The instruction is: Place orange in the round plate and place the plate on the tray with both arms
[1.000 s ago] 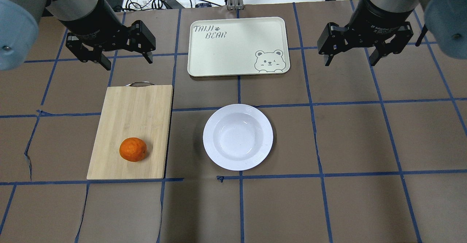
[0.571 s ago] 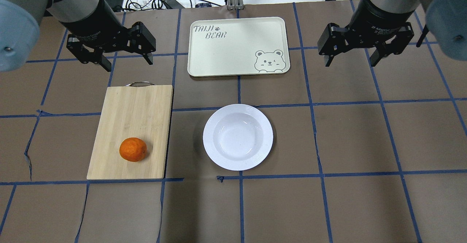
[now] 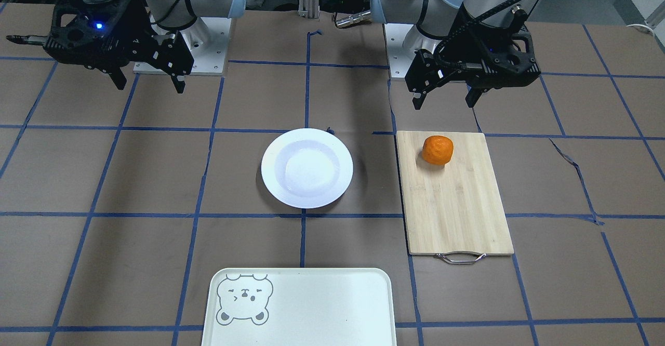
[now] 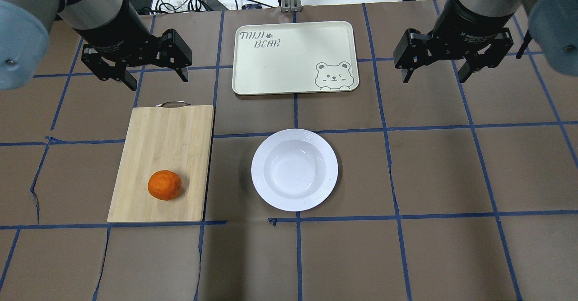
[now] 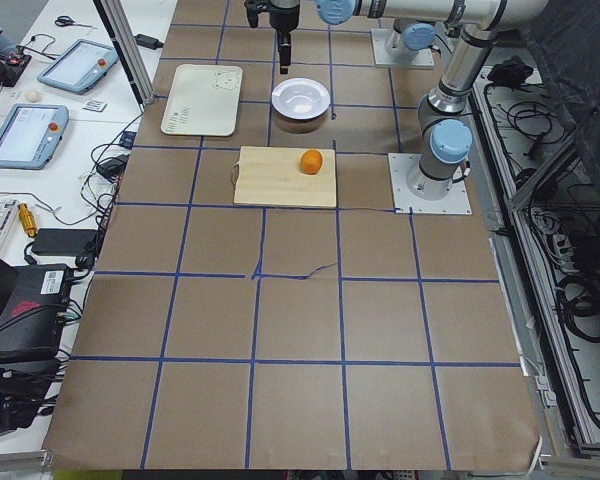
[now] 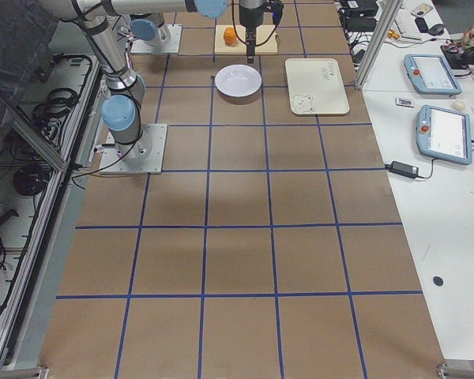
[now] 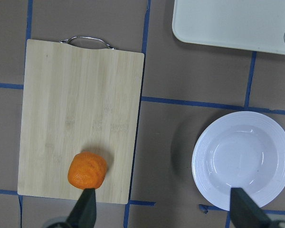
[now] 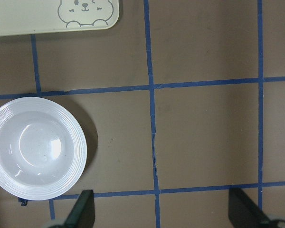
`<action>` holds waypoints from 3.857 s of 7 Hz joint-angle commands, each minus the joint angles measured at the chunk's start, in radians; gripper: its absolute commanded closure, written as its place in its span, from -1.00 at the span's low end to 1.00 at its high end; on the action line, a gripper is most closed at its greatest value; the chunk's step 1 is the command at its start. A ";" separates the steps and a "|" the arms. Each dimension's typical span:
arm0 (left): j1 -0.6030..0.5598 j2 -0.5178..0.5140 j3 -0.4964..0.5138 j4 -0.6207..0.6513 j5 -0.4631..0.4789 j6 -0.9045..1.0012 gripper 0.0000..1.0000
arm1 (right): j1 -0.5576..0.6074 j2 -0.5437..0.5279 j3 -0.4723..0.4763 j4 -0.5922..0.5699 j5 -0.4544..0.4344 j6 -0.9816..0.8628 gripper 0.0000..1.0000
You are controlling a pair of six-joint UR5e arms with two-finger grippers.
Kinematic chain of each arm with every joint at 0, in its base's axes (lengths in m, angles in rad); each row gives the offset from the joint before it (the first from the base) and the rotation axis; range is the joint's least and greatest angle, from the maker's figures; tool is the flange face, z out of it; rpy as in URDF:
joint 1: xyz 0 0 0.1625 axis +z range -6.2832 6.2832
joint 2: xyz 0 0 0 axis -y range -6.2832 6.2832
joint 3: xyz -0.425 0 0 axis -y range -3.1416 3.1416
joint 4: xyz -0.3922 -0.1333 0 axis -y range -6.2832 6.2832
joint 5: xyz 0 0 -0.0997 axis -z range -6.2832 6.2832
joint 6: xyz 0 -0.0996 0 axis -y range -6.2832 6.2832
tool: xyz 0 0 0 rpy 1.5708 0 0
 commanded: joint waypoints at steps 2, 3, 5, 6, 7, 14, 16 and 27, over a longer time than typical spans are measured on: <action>0.001 0.001 -0.001 -0.001 0.001 0.001 -1.00 | 0.000 0.000 0.001 0.000 -0.002 0.000 -1.00; 0.006 -0.001 -0.001 -0.006 0.004 0.001 -1.00 | -0.002 0.000 0.001 0.000 -0.005 -0.002 -1.00; 0.013 -0.054 -0.023 -0.013 0.030 0.014 -1.00 | -0.002 0.000 0.001 0.000 -0.008 -0.006 -1.00; 0.015 -0.076 -0.090 0.005 0.051 0.014 -1.00 | -0.002 0.000 0.001 0.000 -0.005 -0.008 -1.00; 0.021 -0.102 -0.159 0.049 0.139 0.014 -1.00 | -0.002 0.000 0.001 0.000 -0.008 -0.008 -1.00; 0.119 -0.251 -0.417 0.234 0.206 0.246 -1.00 | -0.002 0.000 0.001 0.000 -0.009 -0.009 -1.00; 0.119 -0.272 -0.420 0.235 0.197 0.272 -0.63 | -0.002 0.001 0.002 0.000 -0.009 -0.009 -1.00; -0.252 -0.369 -0.202 0.267 -0.284 -0.321 0.50 | -0.002 0.001 0.002 0.000 -0.011 -0.009 -1.00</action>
